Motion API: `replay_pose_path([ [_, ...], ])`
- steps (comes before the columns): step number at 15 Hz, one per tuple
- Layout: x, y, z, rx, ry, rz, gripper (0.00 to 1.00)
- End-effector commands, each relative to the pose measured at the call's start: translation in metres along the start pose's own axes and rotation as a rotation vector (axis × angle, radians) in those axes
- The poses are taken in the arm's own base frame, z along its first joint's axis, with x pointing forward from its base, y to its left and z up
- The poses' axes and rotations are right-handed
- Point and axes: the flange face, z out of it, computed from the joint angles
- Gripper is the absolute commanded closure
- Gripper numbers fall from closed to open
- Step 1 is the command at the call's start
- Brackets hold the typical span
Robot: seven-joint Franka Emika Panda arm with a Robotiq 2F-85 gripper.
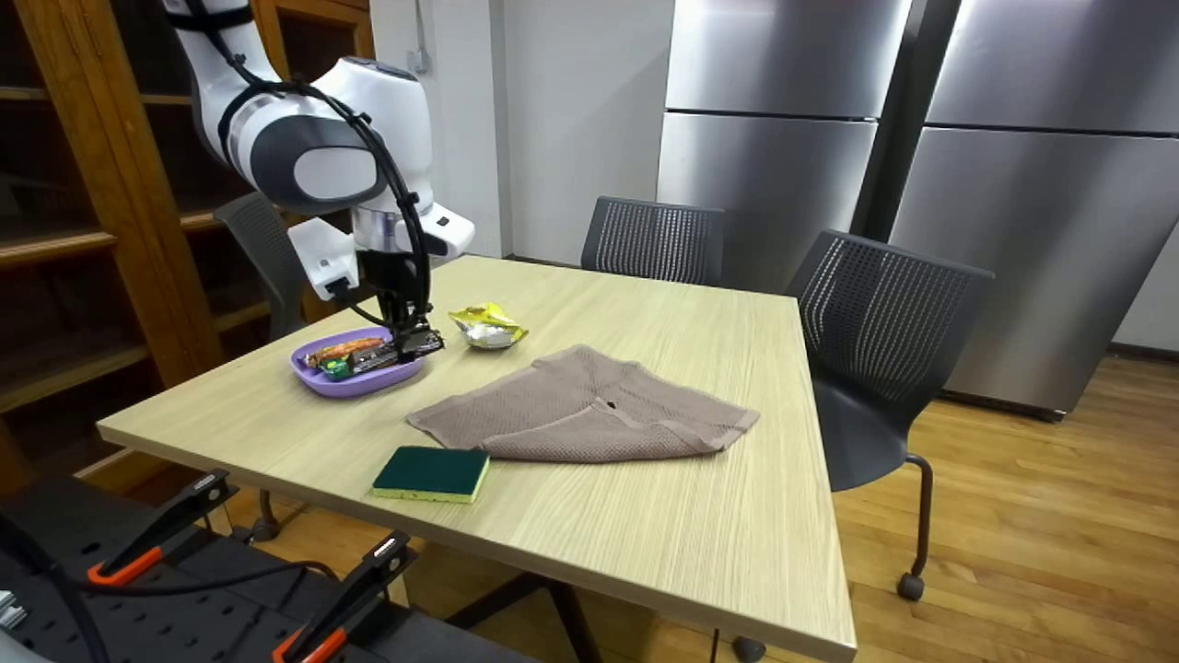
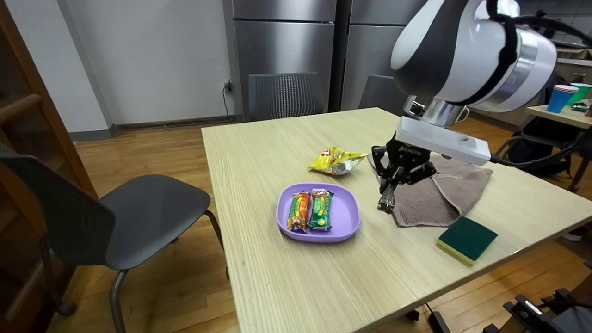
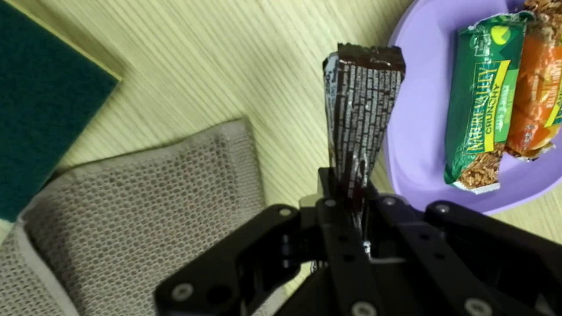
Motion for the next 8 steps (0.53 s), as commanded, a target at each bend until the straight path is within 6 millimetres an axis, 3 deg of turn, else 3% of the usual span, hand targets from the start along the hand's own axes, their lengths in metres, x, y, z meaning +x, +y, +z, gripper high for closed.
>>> replay_pose_path([
  [1, 0.000, -0.024, 0.010, 0.002, 0.006, -0.035, 0.97],
  [4, 0.000, -0.038, 0.017, -0.005, -0.001, -0.073, 0.97],
  [5, -0.011, -0.048, 0.012, -0.006, -0.002, -0.085, 0.97],
  [8, -0.019, -0.065, 0.013, -0.012, -0.004, -0.109, 0.97],
])
